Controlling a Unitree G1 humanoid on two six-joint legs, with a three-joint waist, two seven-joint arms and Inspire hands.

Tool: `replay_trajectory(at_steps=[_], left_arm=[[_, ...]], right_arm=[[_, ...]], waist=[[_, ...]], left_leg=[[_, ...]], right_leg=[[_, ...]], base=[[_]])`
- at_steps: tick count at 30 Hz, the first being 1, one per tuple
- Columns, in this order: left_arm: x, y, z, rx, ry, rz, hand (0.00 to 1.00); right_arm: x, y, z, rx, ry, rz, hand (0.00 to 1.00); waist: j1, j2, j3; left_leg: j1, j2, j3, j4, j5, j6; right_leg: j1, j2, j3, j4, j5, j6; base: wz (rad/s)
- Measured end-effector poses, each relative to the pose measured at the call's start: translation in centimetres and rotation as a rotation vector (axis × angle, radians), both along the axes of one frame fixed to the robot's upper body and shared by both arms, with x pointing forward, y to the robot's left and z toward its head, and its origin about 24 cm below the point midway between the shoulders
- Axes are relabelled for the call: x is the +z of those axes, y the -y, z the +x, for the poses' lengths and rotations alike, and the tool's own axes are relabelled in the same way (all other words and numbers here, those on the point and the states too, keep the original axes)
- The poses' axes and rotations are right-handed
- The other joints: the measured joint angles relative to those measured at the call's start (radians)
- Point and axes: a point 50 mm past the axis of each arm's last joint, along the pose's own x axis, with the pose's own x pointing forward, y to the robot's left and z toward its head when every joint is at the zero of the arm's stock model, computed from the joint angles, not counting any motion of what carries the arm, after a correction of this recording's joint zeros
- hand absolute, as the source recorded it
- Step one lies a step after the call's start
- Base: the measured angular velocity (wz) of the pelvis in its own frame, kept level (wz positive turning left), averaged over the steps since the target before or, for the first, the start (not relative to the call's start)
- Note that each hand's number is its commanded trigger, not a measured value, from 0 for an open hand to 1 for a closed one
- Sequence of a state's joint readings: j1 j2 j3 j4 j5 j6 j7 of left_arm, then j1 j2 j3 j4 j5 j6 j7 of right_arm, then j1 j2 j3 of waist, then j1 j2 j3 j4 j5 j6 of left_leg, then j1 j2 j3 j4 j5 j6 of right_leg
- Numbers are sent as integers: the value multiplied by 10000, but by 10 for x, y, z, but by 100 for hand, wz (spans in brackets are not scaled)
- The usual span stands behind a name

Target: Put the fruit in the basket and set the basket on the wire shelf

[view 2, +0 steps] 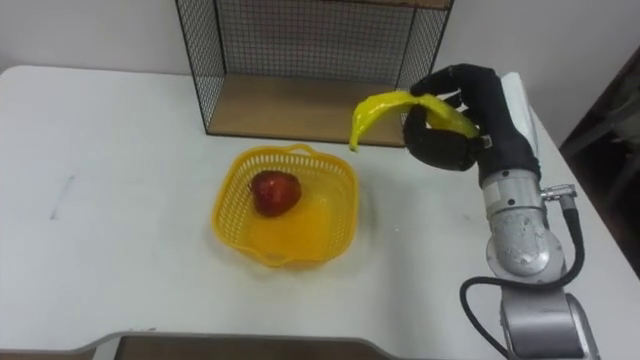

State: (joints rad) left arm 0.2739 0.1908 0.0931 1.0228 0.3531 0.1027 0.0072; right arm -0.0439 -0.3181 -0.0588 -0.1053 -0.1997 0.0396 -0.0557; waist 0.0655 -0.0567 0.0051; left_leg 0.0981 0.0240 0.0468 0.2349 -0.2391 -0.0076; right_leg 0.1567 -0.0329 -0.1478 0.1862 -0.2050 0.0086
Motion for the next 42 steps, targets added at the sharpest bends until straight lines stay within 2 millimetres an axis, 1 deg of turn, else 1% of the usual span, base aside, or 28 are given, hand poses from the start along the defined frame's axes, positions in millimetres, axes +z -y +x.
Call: replay_trajectory(at_steps=[2,5,9,13,17,20,22,23,24,25,27,31,42], left_arm=[[0,1,0,35,25,-38,0],[0,1,1,64,29,-121,0],[-1,3,7,-126,90,-349,0],[-1,5,11,-240,75,-602,0],[-2,6,12,-360,45,-717,0],[-2,10,14,-648,3,-785,0],[-3,12,20,-870,92,-834,0],[-3,13,21,-907,119,-839,0],[-3,13,23,-948,169,-844,0],[-3,13,25,-969,195,-848,0],[-3,14,27,-1104,219,-856,0],[-3,15,32,-1313,262,-896,0],[-3,17,35,-1442,285,-923,0]], right_arm=[[0,-2,0,182,-47,-33,100],[4,-13,0,624,113,-141,100],[9,-30,-2,1494,184,-289,100],[9,-46,-3,2219,70,-1432,100],[7,-54,-3,2703,-184,-1843,100],[2,-63,-4,3247,-443,-1902,100],[-2,-71,-6,3761,-703,-1960,100],[-3,-73,-6,3858,-757,-1971,89],[-5,-76,-7,4069,-870,-1990,12],[-6,-80,-8,4307,-990,-2003,0],[-9,-84,-9,4606,-1151,-2028,0],[-12,-91,-11,5121,-1459,-2097,0],[-15,-93,-11,5317,-1680,-2183,0]], waist=[[42,-12,-8],[44,-13,-9],[204,-42,-39],[257,-50,-44],[280,-42,-40],[377,-31,-30],[486,-36,-21],[494,-39,-16],[521,-46,-13],[536,-53,-10],[536,-75,9],[566,-91,13],[773,-77,27]], left_leg=[[-19,-2,-17,16,0,0],[-37,-6,-16,15,0,0],[-190,-5,-3,46,2,1],[-243,-4,-45,86,4,0],[-312,-5,-48,86,4,0],[-297,-5,-41,54,6,-1],[-330,-5,-42,61,8,-4],[-344,-5,-43,62,8,-4],[-355,-5,-51,63,8,-4],[-369,-5,-57,67,7,-3],[-420,-7,-93,61,7,-3],[-555,-11,-206,66,7,-4],[-701,-16,-242,201,7,-4]], right_leg=[[-5,-2,-13,3,1,0],[-24,-2,-12,-7,0,1],[-187,-3,-6,5,7,1],[-218,-4,-52,2,17,6],[-295,-10,-52,2,19,7],[-310,-2,-22,-5,18,7],[-356,1,-16,-5,18,7],[-356,1,-16,-5,19,7],[-353,1,-21,-4,19,7],[-354,1,-28,-3,19,7],[-370,1,-64,-2,19,7],[-444,1,-168,6,20,5],[-550,0,-174,2,20,5]], base=[[0],[0],[0],[1],[0],[-1],[0],[0],[0],[3],[7],[8],[0]])
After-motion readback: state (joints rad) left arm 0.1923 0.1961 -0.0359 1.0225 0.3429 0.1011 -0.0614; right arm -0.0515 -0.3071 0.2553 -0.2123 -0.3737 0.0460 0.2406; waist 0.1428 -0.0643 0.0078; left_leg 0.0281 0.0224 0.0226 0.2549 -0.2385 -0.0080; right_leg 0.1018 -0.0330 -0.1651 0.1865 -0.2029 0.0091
